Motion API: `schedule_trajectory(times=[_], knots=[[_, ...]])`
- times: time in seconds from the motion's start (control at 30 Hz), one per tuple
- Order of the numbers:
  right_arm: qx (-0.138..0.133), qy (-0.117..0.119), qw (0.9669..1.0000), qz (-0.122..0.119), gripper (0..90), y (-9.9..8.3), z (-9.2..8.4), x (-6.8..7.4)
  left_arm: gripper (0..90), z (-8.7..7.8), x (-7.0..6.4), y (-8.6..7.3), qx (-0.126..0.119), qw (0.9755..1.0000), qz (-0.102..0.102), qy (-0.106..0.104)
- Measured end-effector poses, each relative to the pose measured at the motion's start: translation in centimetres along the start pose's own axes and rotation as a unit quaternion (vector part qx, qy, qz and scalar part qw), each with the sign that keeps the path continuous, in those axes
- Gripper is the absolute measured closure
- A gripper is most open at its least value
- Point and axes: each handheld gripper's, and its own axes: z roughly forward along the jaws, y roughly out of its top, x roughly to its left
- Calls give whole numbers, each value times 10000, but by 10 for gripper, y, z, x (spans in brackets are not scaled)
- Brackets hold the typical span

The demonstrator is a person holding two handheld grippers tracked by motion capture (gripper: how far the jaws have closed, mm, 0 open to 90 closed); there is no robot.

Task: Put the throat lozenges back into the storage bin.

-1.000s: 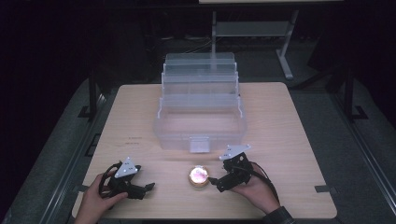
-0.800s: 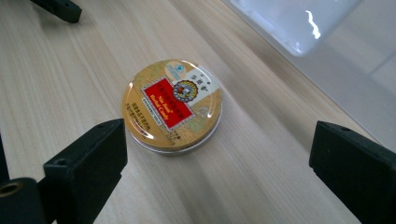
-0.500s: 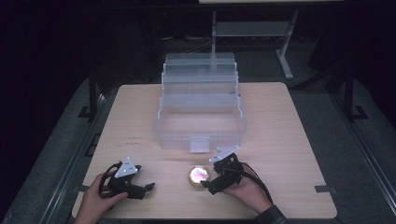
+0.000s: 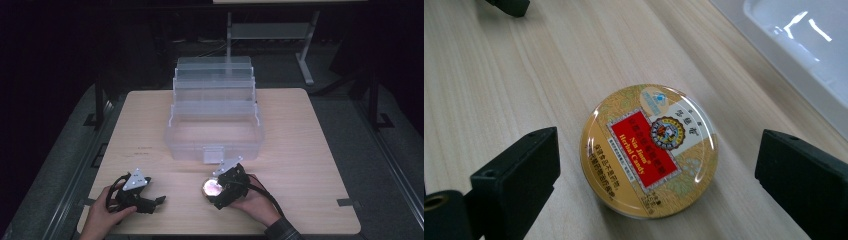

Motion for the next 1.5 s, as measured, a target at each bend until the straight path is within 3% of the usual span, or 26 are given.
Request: schedule_trajectory(times=[0.6,1.27,1.5], knots=[[349,81,9992,-176,62,4,24,3,111,0,0,0,13,10000,15,-1],[430,57,9988,-231,189,2,25,2,111,0,0,0,13,10000,15,-1],[450,44,9987,-240,194,2,25,2,111,0,0,0,13,10000,15,-1]])
